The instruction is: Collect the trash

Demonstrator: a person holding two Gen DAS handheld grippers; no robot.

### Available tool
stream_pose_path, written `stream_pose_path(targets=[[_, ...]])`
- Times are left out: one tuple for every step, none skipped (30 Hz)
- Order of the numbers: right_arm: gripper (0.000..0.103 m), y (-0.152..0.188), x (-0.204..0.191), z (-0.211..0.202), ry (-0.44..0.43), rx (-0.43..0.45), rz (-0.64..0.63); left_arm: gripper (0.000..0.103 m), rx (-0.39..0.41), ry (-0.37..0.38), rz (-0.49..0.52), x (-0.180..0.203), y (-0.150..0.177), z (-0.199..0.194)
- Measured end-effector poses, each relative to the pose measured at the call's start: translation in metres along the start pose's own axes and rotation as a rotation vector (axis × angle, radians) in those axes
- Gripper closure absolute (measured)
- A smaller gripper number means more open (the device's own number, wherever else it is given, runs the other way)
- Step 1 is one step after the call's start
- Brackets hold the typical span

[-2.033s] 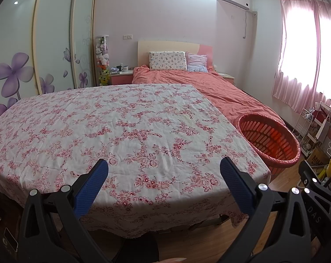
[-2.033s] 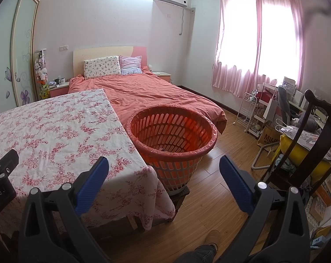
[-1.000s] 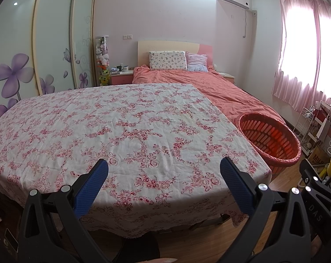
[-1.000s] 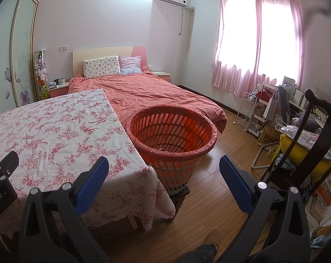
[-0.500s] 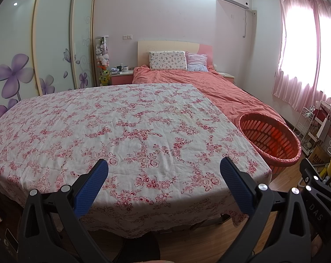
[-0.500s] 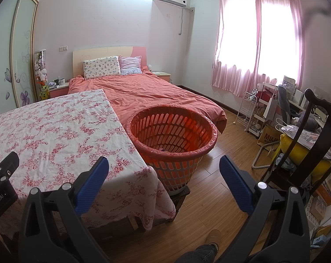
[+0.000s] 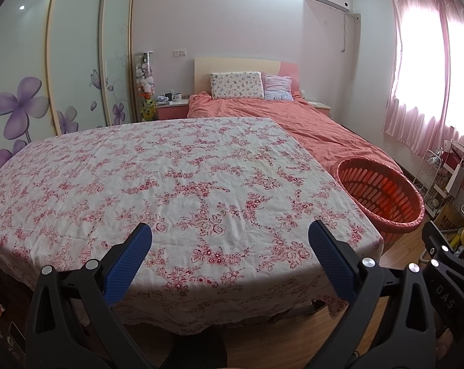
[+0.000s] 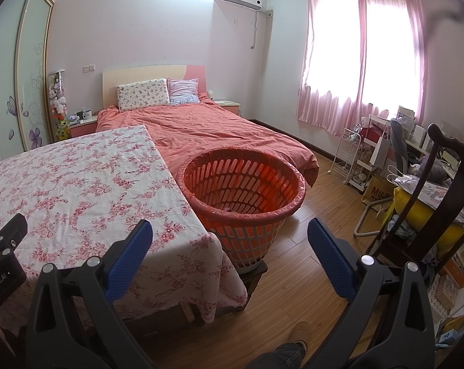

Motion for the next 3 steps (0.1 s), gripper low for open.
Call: stream_pose_path(targets=[[0.005, 0.0001, -0.0007, -0.0006, 0.0, 0.0, 0.0, 0.003, 0.0, 0.0, 0.0, -0.0002, -0.0001, -0.0001], [0.005, -0.0001, -0.0007, -0.0006, 0.0, 0.0, 0.001, 0.003, 0.001, 0.0, 0.001, -0.0005, -0.0001, -0.0002], [0.005, -0.0002, -0.0007, -0.0004, 0.0, 0.0, 0.001, 0.003, 0.002, 0.0, 0.002, -0.0005, 0.0001, -0.0002]])
Point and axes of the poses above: each gripper's, at about its wrist camera, not at the fingertips, and z roughly the way its jaws point, x to its right, y to its underside, the point moved 6 cm from there along z, roughly the way its jaws point, and after that the axes turned 13 degrees about y, right-handed, at the moved point
